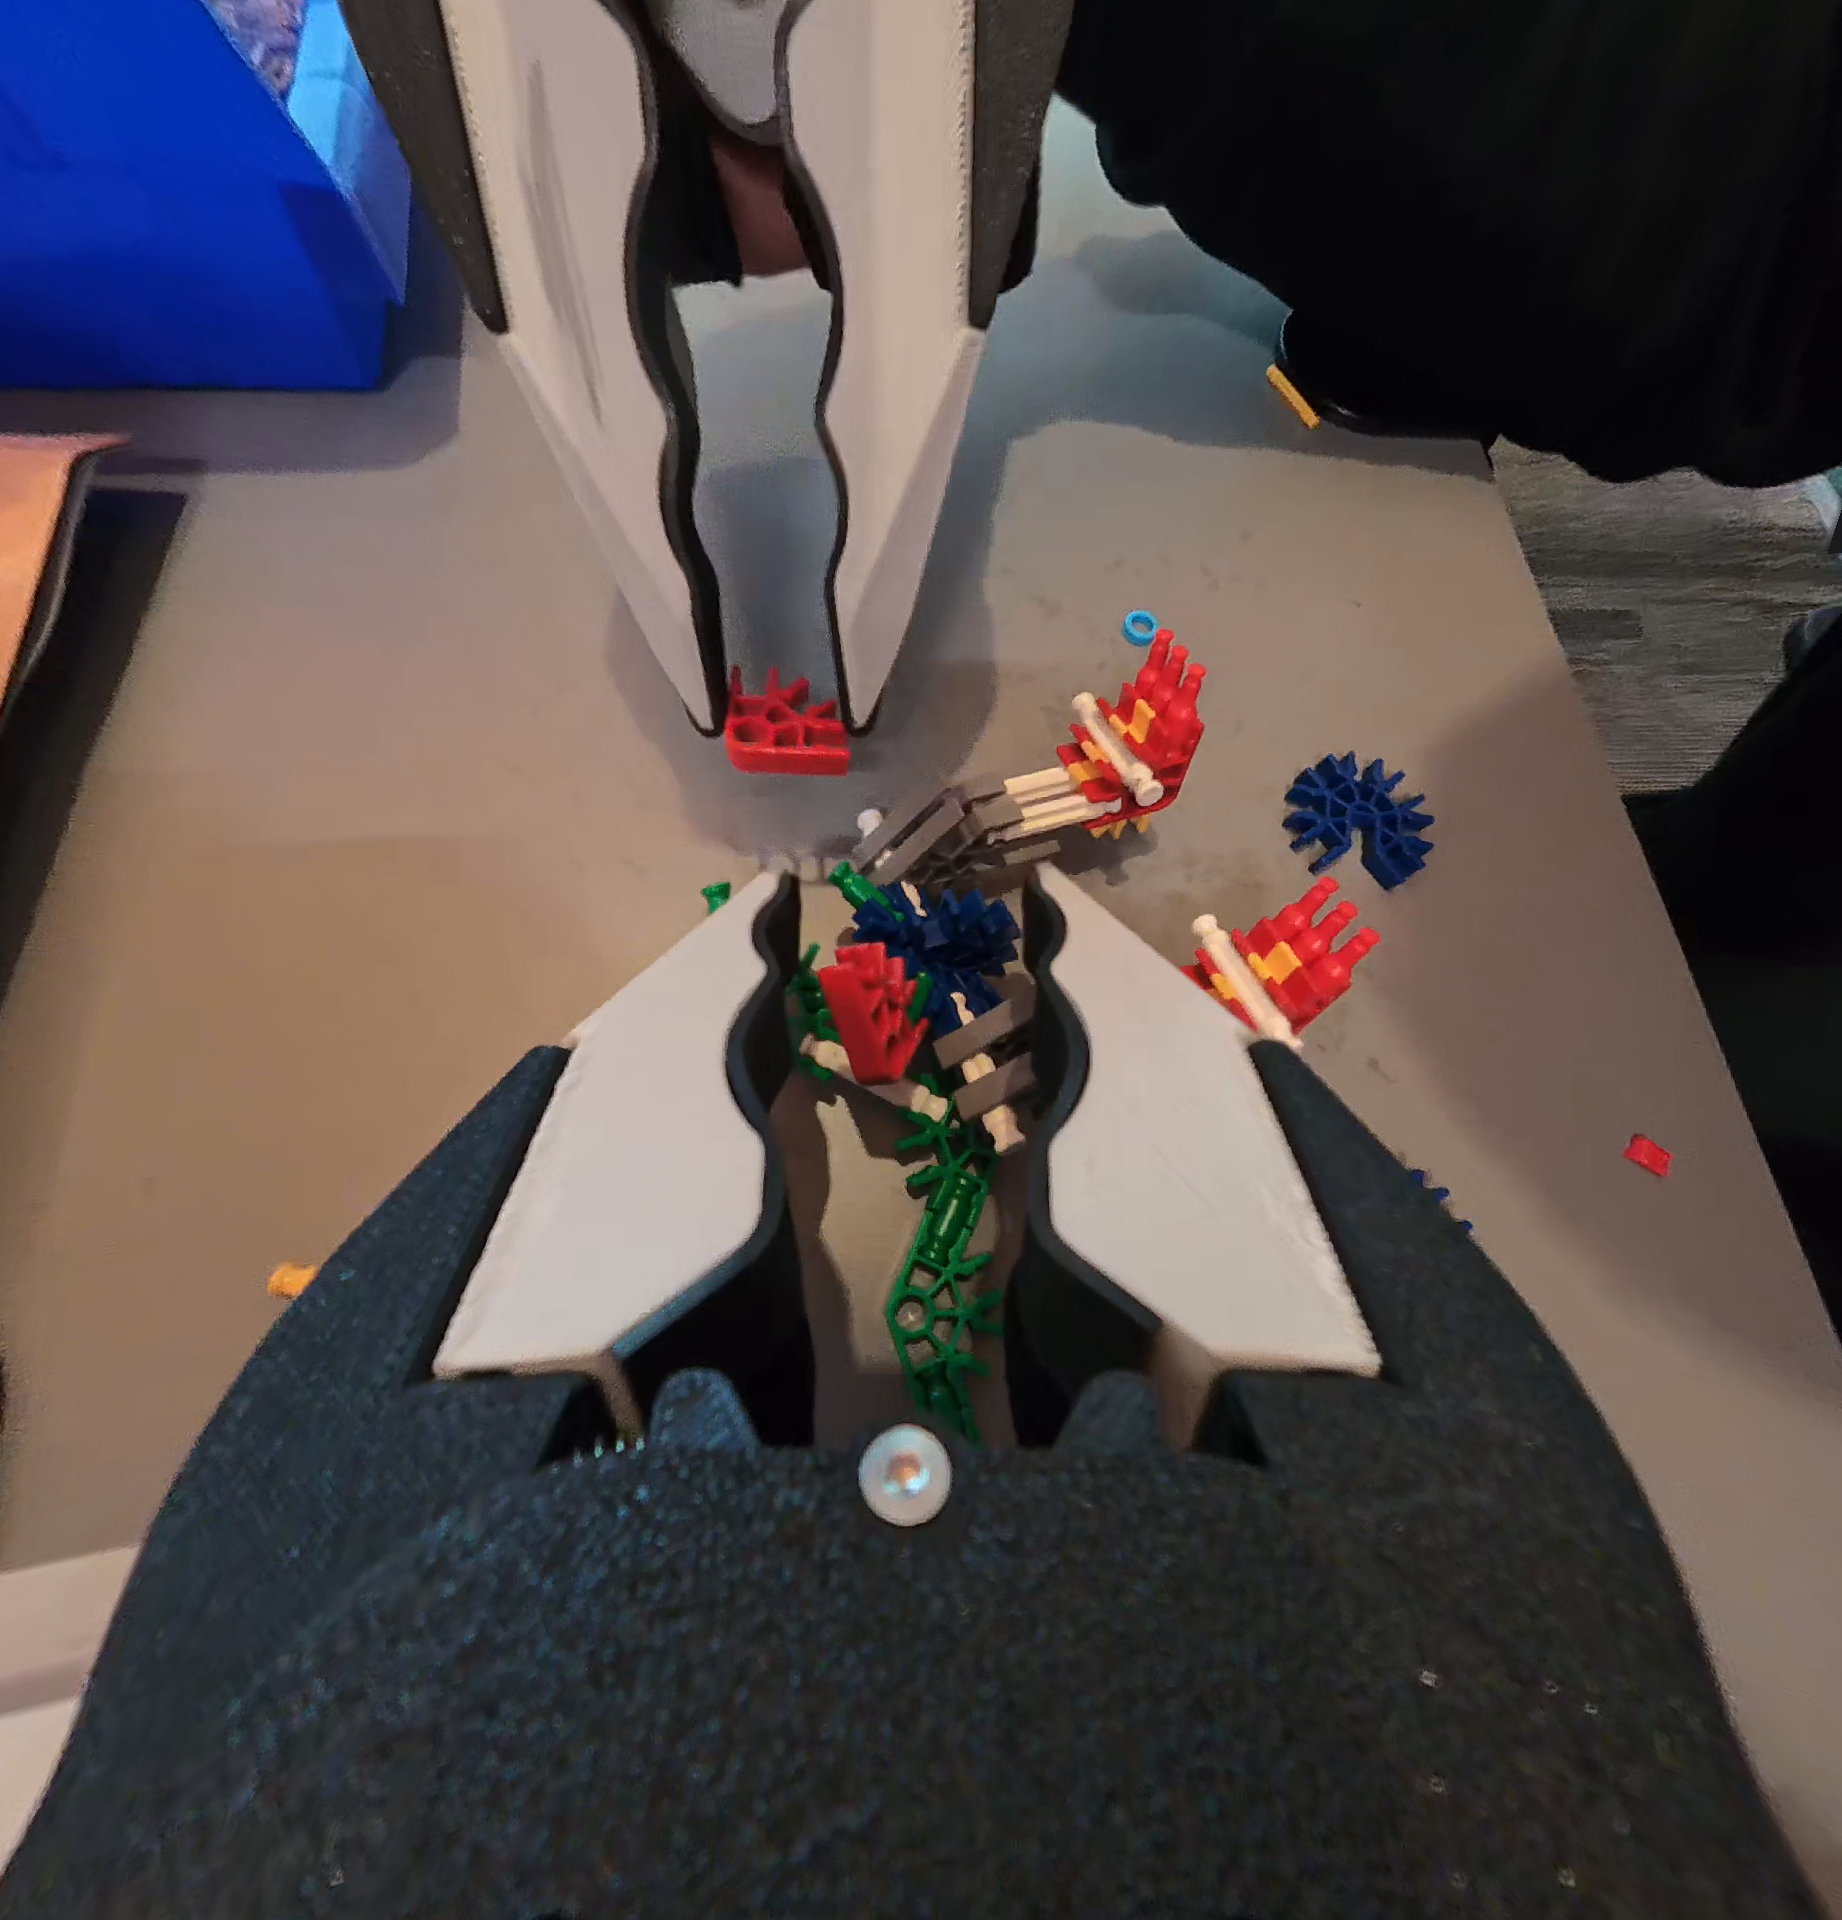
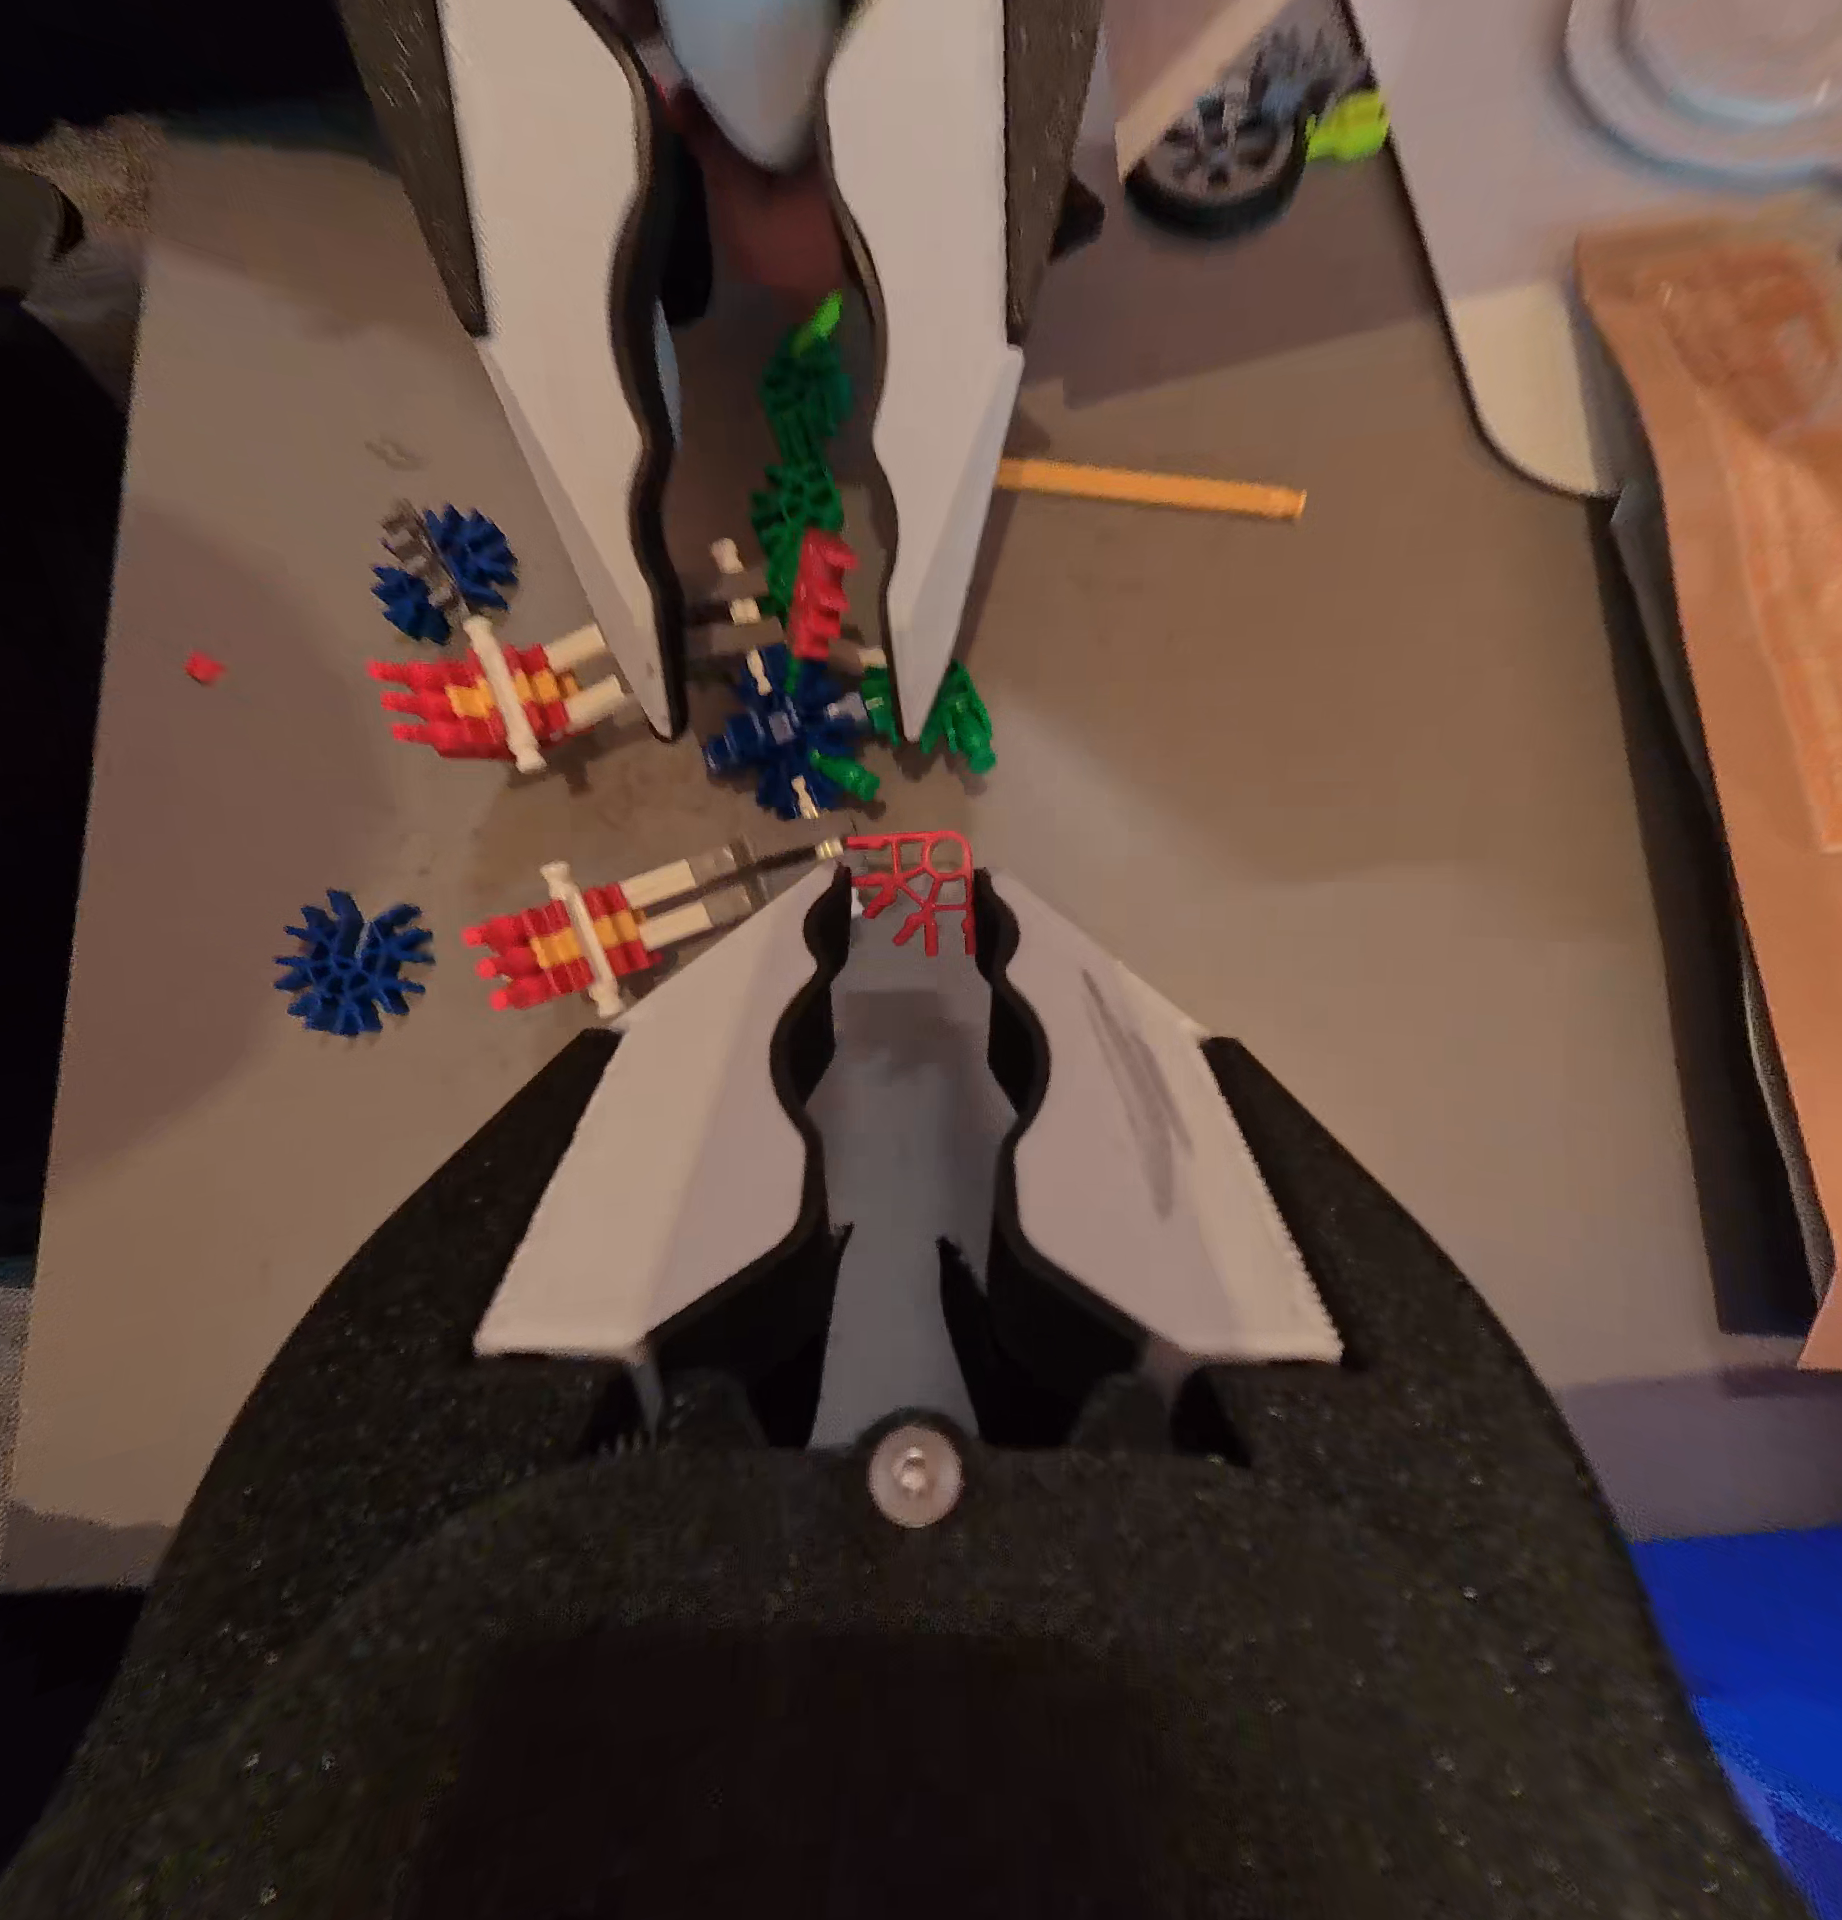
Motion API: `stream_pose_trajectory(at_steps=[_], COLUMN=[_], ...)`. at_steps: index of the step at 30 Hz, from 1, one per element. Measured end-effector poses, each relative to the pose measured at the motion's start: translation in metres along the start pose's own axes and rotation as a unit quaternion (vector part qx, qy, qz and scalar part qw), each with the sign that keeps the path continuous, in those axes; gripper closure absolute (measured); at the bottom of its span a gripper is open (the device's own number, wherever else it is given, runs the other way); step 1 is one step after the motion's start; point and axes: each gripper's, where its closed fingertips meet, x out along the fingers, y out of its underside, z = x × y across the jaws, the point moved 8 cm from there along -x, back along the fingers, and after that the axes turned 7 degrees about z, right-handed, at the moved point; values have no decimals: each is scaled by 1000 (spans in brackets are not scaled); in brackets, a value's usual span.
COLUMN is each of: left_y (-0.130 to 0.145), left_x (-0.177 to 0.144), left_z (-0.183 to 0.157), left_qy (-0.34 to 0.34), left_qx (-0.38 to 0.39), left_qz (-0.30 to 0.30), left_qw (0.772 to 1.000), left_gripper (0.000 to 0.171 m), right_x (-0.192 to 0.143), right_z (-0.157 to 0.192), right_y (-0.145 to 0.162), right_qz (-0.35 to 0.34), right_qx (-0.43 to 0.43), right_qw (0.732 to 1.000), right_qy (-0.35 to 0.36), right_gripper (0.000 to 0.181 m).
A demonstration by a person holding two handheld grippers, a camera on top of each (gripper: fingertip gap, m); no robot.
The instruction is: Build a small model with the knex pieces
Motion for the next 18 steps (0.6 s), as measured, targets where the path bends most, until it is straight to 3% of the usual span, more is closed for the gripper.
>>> stream_pose_trajectory(at_steps=[4, 7, 11, 15, 18], left_y=[-8, -20, -27, -28, -29], left_x=[-5, -11, -6, -1, -3], left_z=[2, -5, -17, -21, -21], left_qy=[-47, -110, -192, -227, -229], left_qx=[19, 87, 185, 231, 231], left_qz=[-27, -51, -20, -8, -15], left_qw=[998, 989, 963, 946, 946], left_gripper=[130, 133, 142, 157, 164], right_x=[-2, -4, -5, -4, -7], right_z=[3, 1, -1, 0, -3], right_y=[-9, -8, -6, -9, -10], right_qz=[-38, -56, -77, -90, -108], right_qx=[-4, 15, 32, 36, 45], right_qw=[999, 998, 994, 992, 990], right_qy=[-17, -36, -64, -78, -79], right_gripper=[158, 158, 158, 158, 159])
